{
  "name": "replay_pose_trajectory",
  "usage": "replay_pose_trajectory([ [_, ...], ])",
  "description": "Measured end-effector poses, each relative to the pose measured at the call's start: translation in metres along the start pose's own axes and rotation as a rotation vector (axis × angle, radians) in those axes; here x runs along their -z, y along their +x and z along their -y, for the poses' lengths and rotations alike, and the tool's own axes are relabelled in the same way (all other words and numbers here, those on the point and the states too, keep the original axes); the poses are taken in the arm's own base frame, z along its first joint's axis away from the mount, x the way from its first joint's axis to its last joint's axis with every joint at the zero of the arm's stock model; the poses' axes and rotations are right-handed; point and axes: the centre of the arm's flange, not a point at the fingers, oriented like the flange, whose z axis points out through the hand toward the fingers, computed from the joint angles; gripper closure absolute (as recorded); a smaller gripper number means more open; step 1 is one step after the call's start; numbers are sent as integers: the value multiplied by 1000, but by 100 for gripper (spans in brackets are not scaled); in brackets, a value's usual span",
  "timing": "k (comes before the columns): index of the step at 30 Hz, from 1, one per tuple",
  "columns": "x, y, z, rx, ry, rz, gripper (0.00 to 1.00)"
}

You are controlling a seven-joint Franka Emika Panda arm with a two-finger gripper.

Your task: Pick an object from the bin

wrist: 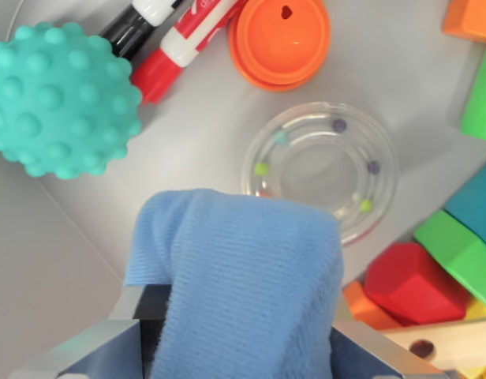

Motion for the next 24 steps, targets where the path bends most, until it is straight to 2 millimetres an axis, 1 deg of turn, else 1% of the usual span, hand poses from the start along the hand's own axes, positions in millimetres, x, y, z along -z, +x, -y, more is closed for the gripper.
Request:
replay_pose_trajectory([
  [1,2,0,0,0,-1,0,100],
  [6,27,0,-1,0,-2,0,100],
  [12,50,0,-1,0,-3,1,100],
  [19,82,0,-1,-1,-6,1,100],
  [24,99,0,-1,-1,-8,1,100],
])
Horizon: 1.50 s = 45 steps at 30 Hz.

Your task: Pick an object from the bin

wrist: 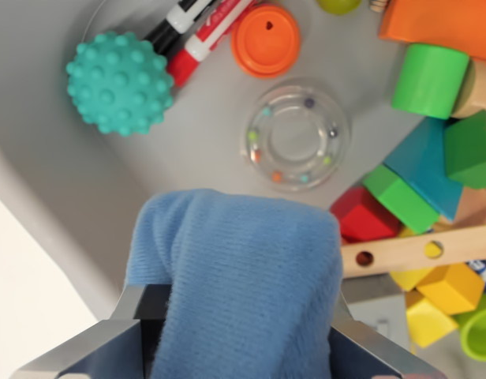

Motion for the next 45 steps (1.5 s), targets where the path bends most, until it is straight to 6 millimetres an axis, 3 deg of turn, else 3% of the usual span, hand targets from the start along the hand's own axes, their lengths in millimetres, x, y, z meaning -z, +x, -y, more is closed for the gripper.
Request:
replay_pose_trajectory([
  [10,32,0,0,0,-2,0,100],
  [22,57,0,0,0,-3,0,100],
  [45,63,0,0,0,-6,-1,100],
])
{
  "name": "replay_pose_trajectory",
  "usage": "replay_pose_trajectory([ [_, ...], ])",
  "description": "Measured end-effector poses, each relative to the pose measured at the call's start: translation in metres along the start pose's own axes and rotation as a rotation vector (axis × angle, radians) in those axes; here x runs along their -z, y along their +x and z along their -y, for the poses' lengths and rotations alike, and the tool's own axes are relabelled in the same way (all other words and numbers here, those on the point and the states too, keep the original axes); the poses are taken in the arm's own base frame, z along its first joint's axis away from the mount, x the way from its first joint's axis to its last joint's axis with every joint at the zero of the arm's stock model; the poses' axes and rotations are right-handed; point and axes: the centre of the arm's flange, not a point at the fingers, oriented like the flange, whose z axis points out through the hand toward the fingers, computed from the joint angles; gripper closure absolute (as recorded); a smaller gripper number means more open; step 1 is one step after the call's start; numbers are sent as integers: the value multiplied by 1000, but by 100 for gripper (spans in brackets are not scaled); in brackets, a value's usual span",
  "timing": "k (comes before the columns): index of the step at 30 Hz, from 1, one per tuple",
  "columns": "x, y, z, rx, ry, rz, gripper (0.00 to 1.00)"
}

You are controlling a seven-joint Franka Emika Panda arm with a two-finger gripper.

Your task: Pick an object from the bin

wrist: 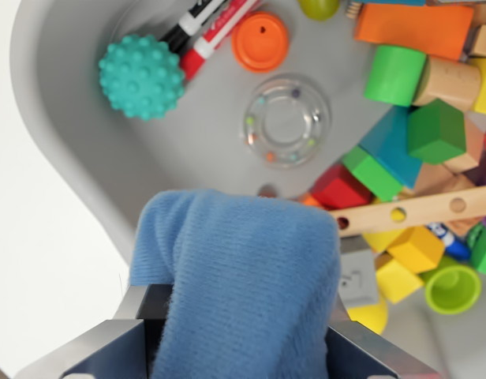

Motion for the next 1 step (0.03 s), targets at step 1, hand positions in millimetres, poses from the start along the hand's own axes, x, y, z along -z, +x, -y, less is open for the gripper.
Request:
replay_pose_trajectory([
  [1,0,0,0,0,0,0,100],
])
